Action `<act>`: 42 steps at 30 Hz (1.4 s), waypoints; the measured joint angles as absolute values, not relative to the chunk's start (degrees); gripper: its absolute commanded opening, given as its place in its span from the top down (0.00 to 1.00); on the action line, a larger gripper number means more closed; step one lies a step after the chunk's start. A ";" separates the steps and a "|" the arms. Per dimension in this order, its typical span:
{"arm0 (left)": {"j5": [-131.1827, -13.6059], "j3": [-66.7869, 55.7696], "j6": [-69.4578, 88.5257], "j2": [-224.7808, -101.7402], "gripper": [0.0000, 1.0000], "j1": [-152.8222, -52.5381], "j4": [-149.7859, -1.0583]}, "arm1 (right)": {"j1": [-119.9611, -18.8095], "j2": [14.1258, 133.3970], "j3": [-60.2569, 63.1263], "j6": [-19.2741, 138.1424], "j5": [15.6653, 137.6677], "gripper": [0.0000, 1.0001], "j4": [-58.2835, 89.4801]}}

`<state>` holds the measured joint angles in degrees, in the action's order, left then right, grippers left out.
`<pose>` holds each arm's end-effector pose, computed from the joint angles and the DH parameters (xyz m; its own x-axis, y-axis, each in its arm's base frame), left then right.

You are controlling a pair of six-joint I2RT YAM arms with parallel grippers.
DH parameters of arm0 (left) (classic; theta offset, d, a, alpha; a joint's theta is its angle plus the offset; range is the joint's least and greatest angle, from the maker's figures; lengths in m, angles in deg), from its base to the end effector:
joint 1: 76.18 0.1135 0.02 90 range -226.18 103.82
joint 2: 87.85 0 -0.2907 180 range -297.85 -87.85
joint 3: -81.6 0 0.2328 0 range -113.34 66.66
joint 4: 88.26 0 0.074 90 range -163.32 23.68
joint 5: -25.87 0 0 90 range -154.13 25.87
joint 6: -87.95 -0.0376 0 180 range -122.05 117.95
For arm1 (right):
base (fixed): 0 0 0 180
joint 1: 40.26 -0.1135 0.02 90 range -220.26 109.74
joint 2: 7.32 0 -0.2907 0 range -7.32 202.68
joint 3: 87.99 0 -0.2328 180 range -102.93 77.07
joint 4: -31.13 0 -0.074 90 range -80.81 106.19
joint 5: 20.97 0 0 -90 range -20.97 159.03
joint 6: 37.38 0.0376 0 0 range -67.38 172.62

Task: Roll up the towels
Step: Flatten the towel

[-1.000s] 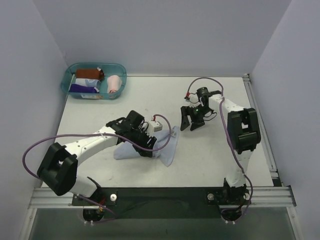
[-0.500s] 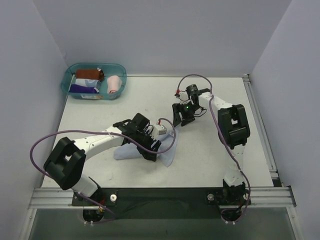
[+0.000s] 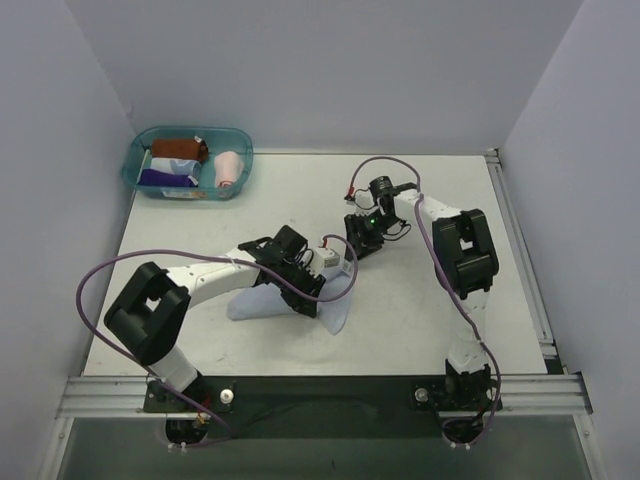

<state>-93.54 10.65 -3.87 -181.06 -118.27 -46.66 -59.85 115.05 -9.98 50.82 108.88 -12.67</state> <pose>0.2093 -0.2140 0.2197 -0.6422 0.6174 -0.4543 0.7652 0.4821 -0.4266 0.4052 0.1698 0.1854 -0.8313 -0.3214 -0.4534 -0.5467 0.6199 0.5628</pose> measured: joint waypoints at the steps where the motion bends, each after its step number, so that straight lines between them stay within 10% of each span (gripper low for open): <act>1: -93.59 10.41 -3.72 -181.33 0.77 -118.27 -46.69 | -59.85 115.07 -9.63 50.73 108.95 0.82 -12.71; 5: -93.54 9.30 -3.96 -181.52 1.00 -118.22 -46.25 | -59.35 115.07 -8.82 50.93 109.41 1.00 -12.89; 24: -88.58 -9.39 -20.55 -169.70 1.00 -85.63 -26.86 | -37.06 90.59 -11.22 46.71 110.15 1.00 -18.59; 42: -96.08 -15.58 -29.51 -158.00 1.00 -76.61 -13.35 | -32.68 65.28 -9.41 32.89 110.39 1.00 -36.14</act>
<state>-96.08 -15.58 -29.51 -158.00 -76.61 -13.35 -32.68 65.28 -9.41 32.89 110.39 -36.14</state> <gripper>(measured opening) 0.047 0.087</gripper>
